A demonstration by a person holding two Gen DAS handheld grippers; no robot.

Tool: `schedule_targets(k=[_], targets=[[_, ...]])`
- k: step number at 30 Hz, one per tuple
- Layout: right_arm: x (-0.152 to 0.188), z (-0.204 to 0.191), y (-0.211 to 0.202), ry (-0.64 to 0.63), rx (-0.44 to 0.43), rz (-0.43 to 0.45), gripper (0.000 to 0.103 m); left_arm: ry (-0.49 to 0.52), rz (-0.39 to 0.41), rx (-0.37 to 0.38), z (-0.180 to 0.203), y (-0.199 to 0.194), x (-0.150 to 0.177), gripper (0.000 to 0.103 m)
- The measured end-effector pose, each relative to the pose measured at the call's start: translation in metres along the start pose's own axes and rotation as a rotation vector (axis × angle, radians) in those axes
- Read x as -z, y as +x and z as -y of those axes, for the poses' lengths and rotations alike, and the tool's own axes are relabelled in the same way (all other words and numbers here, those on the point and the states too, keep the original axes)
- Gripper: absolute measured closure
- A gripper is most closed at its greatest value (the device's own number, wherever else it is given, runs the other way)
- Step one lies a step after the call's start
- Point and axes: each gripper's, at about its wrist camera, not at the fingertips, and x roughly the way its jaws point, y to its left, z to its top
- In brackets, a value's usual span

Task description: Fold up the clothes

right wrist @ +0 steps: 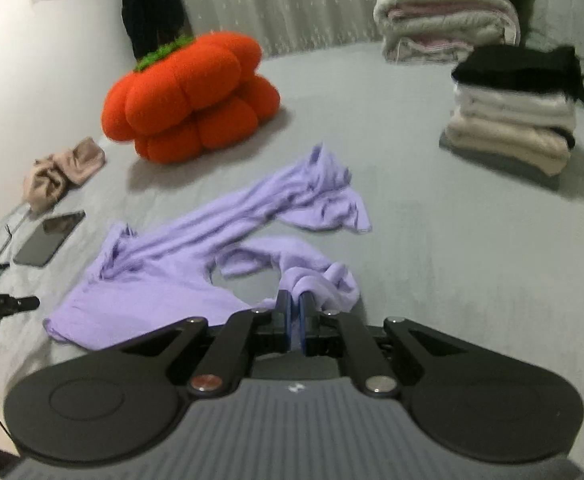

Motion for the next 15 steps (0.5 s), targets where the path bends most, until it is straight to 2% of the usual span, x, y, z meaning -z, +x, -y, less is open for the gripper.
schedule_targets(k=[2,3,8,10,15], targets=[[0.001,0.004,0.006,0.012,-0.002,-0.034,0.095,-0.006,-0.007,0.009,-0.001,0.001,0.000,0.103],[0.003,0.005,0.006,0.014,-0.001,-0.039,0.090,-0.006,-0.007,0.013,-0.001,0.002,0.000,0.102],[0.004,0.012,0.006,0.014,0.020,-0.033,0.085,-0.009,-0.003,0.046,0.004,0.003,-0.001,0.096],[0.004,0.017,0.007,0.028,0.025,-0.028,0.073,-0.013,-0.005,0.064,0.009,0.005,-0.001,0.091],[0.004,0.030,0.017,0.056,0.035,-0.024,0.073,-0.023,-0.007,0.106,0.027,0.012,-0.002,0.089]])
